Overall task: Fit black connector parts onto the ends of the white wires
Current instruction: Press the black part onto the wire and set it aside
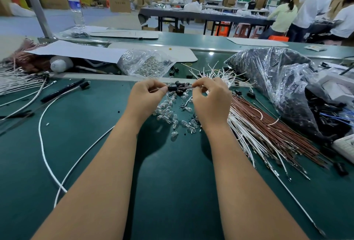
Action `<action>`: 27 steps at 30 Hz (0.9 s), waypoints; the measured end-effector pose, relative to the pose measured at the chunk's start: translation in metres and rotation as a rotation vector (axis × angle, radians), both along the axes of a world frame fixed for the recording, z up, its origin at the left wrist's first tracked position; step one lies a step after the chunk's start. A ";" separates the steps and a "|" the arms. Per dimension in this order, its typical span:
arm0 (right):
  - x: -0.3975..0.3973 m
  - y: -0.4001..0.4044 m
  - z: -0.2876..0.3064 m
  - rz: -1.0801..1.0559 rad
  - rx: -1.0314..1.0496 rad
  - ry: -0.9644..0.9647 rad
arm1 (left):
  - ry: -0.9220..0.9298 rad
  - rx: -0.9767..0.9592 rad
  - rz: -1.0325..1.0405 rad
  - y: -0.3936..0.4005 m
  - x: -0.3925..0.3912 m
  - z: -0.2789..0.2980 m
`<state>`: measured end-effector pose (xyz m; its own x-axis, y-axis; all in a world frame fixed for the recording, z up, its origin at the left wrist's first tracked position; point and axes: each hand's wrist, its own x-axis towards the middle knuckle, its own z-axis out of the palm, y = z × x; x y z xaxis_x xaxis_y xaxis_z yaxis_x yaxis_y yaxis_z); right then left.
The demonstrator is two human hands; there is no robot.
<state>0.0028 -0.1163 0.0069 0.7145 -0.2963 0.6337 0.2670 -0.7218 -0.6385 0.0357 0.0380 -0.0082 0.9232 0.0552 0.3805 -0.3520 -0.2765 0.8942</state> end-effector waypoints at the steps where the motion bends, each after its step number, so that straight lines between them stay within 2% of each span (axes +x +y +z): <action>1: 0.000 0.000 0.000 0.002 0.006 0.000 | -0.004 -0.001 -0.004 0.000 -0.001 0.001; 15: 0.005 -0.001 -0.007 0.002 -0.263 -0.022 | 0.021 -0.009 -0.043 -0.003 -0.006 0.004; 27: 0.007 0.005 -0.009 0.187 -0.178 -0.015 | 0.024 -0.083 -0.081 -0.003 -0.005 0.005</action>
<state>0.0103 -0.1113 -0.0019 0.7364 -0.0426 0.6752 0.4153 -0.7594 -0.5008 0.0303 0.0346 -0.0030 0.9345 0.0101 0.3557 -0.3488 -0.1727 0.9212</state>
